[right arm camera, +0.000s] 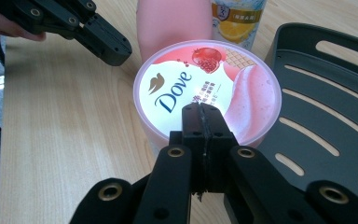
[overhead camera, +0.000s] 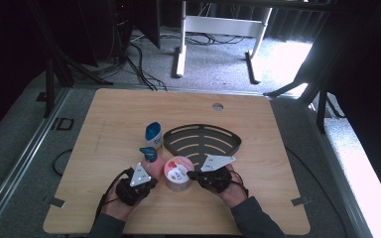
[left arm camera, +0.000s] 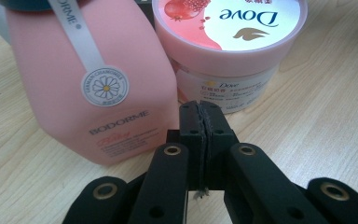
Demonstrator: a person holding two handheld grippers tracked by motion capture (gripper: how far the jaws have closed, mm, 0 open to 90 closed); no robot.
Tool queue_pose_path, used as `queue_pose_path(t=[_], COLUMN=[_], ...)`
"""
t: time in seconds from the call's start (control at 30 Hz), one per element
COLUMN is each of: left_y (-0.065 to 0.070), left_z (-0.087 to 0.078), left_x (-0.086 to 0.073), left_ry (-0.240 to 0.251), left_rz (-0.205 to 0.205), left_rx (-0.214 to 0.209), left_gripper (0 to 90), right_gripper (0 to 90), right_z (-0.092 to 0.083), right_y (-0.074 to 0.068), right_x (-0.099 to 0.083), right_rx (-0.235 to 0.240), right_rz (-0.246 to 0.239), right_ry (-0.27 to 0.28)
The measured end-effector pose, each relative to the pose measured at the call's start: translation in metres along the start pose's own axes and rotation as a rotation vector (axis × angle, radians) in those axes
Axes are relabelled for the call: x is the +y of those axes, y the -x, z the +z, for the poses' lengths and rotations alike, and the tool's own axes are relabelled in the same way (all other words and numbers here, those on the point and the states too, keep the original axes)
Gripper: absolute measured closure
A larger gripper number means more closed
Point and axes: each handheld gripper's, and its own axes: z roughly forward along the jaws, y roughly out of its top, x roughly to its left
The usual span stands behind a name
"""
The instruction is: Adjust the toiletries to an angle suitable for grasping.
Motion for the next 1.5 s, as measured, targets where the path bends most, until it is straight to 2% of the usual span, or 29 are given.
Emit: queue_pose_path(t=[0.57, 1.23, 1.37, 1.5], left_y=[0.007, 0.019, 0.024, 0.033], left_z=[0.01, 0.022, 0.024, 0.028], left_x=[0.004, 0.009, 0.012, 0.018], left_ry=[0.003, -0.002, 0.008, 0.005], left_rz=[0.011, 0.04, 0.046, 0.078], left_rx=[-0.029, -0.057, -0.089, -0.118], left_gripper=[88.8, 88.2, 88.2, 88.2], right_gripper=[90.0, 90.0, 90.0, 90.0], right_z=[-0.013, -0.036, -0.042, -0.051], right_y=[-0.002, -0.013, -0.015, -0.015], right_x=[-0.009, -0.025, -0.028, -0.034], right_rx=[0.034, 0.069, 0.068, 0.062], right_rz=[0.011, 0.004, -0.007, -0.003], right_ry=[-0.005, -0.016, -0.026, -0.03])
